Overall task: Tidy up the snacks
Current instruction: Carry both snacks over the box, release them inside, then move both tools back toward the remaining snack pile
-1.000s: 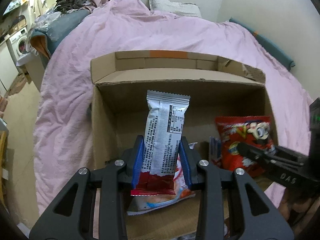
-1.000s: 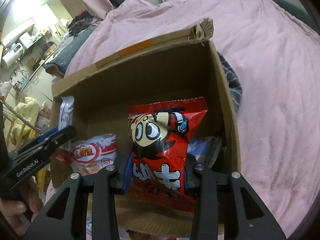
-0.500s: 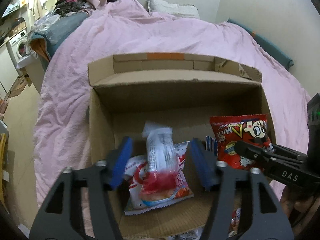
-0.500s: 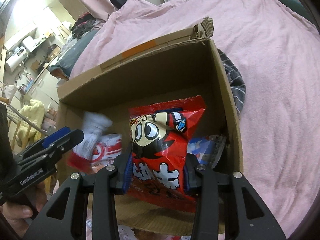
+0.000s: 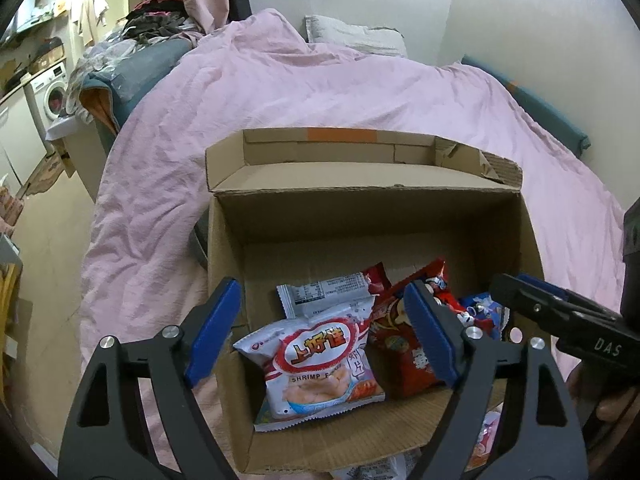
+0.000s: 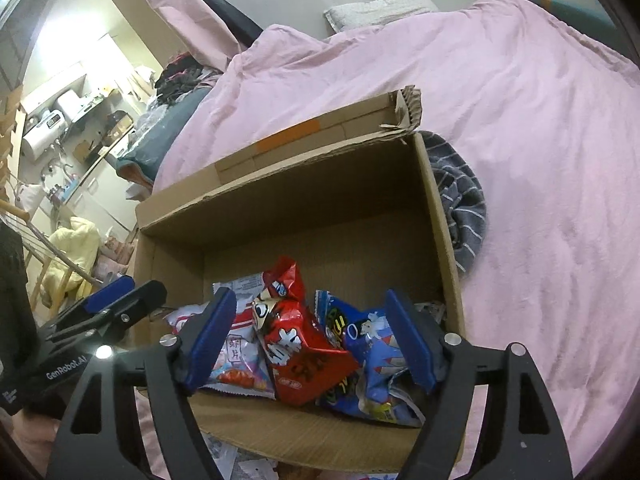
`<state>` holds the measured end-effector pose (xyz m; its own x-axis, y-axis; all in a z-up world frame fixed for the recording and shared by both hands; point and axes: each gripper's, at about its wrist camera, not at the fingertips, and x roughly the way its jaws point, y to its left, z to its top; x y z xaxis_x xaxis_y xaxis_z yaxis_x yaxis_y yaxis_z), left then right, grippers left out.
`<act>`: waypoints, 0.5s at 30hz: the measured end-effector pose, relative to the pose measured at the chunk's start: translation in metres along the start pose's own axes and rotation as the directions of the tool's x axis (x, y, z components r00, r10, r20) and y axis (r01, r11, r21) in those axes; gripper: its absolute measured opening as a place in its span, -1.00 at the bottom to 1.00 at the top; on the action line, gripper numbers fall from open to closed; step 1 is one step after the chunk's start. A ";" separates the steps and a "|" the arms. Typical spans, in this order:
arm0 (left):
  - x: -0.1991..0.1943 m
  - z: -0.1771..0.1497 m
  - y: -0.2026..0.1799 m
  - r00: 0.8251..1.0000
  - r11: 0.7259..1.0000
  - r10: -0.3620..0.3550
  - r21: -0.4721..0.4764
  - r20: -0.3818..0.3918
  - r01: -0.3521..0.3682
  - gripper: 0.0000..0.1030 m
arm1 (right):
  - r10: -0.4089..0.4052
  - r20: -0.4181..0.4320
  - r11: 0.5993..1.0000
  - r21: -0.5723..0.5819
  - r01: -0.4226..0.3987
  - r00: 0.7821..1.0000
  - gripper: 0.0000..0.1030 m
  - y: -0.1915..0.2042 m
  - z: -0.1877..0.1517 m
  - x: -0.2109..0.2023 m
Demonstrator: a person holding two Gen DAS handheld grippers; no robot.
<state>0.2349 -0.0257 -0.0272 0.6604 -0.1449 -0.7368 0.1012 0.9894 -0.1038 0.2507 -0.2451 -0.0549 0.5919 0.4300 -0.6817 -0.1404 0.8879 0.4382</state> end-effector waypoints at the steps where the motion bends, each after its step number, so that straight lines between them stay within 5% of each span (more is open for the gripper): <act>1: -0.001 0.000 0.001 1.000 1.000 -0.001 -0.004 0.001 0.001 0.58 | 0.001 0.001 1.000 0.003 -0.001 1.000 0.54 0.000 0.000 -0.001; 8: -0.021 -0.001 0.005 0.997 1.000 0.027 -0.010 0.077 -0.027 0.58 | 0.008 0.033 1.000 -0.013 -0.008 0.999 0.54 0.010 0.001 -0.013; 11: -0.035 0.000 0.010 0.987 0.995 0.091 -0.042 0.132 -0.086 0.59 | 0.011 0.052 1.000 -0.027 -0.010 0.999 0.54 0.018 -0.001 -0.020; 15: -0.052 0.002 0.017 0.979 0.993 0.097 -0.079 0.181 -0.084 0.81 | 0.029 0.061 0.999 -0.024 -0.027 0.998 0.59 0.022 -0.005 -0.031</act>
<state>0.2041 -0.0012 0.0106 0.7910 -0.0464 -0.6101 -0.0137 0.9955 -0.0934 0.2256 -0.2378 -0.0273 0.6353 0.4444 -0.6316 -0.1757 0.8795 0.4422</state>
